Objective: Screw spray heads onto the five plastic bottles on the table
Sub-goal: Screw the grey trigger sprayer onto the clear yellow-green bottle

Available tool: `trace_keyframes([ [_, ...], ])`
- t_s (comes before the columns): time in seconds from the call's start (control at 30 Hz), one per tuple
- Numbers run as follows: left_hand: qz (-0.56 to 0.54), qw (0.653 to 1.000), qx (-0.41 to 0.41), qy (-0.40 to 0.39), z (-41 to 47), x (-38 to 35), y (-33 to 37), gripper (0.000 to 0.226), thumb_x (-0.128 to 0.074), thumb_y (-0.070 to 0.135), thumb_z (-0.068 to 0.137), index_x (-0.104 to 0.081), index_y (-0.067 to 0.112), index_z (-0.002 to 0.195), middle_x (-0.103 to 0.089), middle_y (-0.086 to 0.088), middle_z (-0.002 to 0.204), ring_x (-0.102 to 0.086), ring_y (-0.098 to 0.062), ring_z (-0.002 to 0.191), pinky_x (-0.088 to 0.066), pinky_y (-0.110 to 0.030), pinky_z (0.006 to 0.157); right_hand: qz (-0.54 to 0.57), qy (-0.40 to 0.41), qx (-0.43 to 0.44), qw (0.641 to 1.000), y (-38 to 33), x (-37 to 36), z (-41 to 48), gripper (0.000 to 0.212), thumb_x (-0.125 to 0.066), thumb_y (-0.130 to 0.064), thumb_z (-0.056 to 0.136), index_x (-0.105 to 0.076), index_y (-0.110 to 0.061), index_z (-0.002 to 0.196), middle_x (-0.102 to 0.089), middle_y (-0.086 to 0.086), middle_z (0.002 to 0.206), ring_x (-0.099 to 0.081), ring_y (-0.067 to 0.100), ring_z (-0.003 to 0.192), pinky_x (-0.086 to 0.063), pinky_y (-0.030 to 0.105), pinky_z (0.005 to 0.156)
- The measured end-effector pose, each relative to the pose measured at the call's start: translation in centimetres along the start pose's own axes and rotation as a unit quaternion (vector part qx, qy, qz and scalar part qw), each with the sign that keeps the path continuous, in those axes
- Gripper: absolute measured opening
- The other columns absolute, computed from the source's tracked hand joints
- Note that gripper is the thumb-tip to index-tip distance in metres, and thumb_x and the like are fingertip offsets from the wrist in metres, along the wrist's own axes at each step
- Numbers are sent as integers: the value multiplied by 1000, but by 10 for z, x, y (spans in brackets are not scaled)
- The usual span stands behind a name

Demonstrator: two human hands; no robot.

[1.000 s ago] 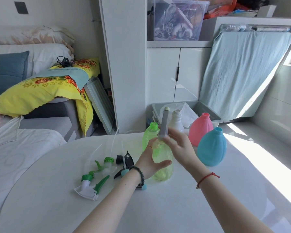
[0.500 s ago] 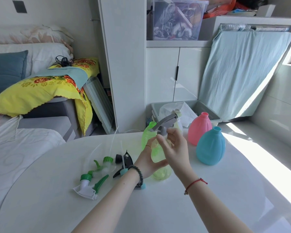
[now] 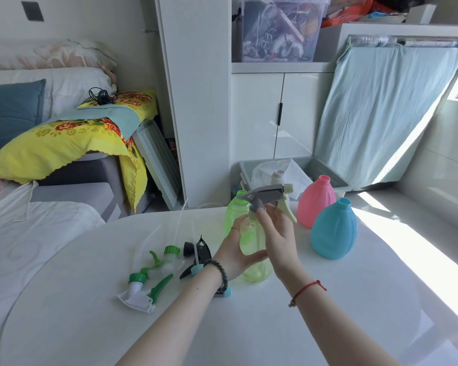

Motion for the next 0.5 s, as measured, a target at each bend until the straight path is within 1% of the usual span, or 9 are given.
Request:
trace_keyframes([
  [0.03,1,1000,0,2,1,0,-1,79,-74,32,69,-23,39,130,-47,17,128,-42,5,119,-36,-23,99,19,-13,-2,1000,-1,1,1,28,-59,-22,86,-56,-7,110,-60,14,121,-55,22,118,-43,35,101],
  [0.1,6,1000,-3,2,1,0,-2,81,-74,33,70,-23,36,132,-46,12,133,-40,-3,124,-33,-26,103,49,-22,-3,999,-4,4,2,17,-64,-17,83,-57,-19,98,-63,11,112,-58,22,112,-47,28,92],
  [0.17,7,1000,-6,0,2,0,-3,79,-73,33,70,-24,34,132,-46,12,133,-38,-3,126,-31,-24,103,54,-25,0,998,-5,5,7,25,-71,-15,75,-58,-25,94,-65,5,103,-61,19,103,-50,23,85],
  [0.27,12,1000,-5,-4,1,1,-3,77,-73,33,70,-23,41,128,-43,15,132,-37,0,124,-28,-14,96,30,-70,-10,997,-6,2,13,37,-73,-15,74,-56,-13,107,-63,4,98,-62,10,94,-48,22,84],
  [0.3,11,1000,-5,-4,1,1,-3,77,-74,32,70,-23,42,127,-42,18,131,-36,2,122,-28,-8,92,28,-101,-11,994,-6,1,14,31,-72,-16,77,-56,-8,102,-59,6,91,-60,10,88,-45,23,83],
  [0.37,7,1000,-2,-6,0,1,-3,79,-74,32,71,-21,44,128,-39,25,126,-34,5,118,-28,1,84,35,-167,-15,985,-7,-1,15,33,-67,-22,81,-57,4,99,-53,9,88,-55,20,88,-42,32,87],
  [0.4,2,1000,0,-9,0,1,-3,80,-73,32,72,-19,43,130,-38,27,125,-33,5,118,-28,-1,84,38,-195,-26,980,-7,-1,15,32,-64,-24,83,-59,1,104,-57,11,94,-57,22,95,-43,32,92],
  [0.43,-4,1000,1,-15,-1,1,-4,81,-72,32,73,-18,41,132,-37,26,126,-32,3,120,-27,-6,89,34,-211,-33,976,-7,0,15,32,-61,-24,83,-61,-5,108,-63,10,102,-60,19,101,-46,28,93],
  [0.5,-19,999,-3,-34,-1,1,-5,79,-68,31,77,-16,37,136,-33,20,135,-28,-1,128,-23,-18,100,15,-216,-27,976,-9,2,17,34,-59,-18,84,-58,-7,116,-66,8,111,-63,13,103,-50,19,86],
])
Point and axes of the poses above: each hand's wrist, its own z-axis towards the middle knuckle, its own x-axis out of the back of the hand, y = z × x, the point moved 7 cm from there along z, towards the middle knuckle
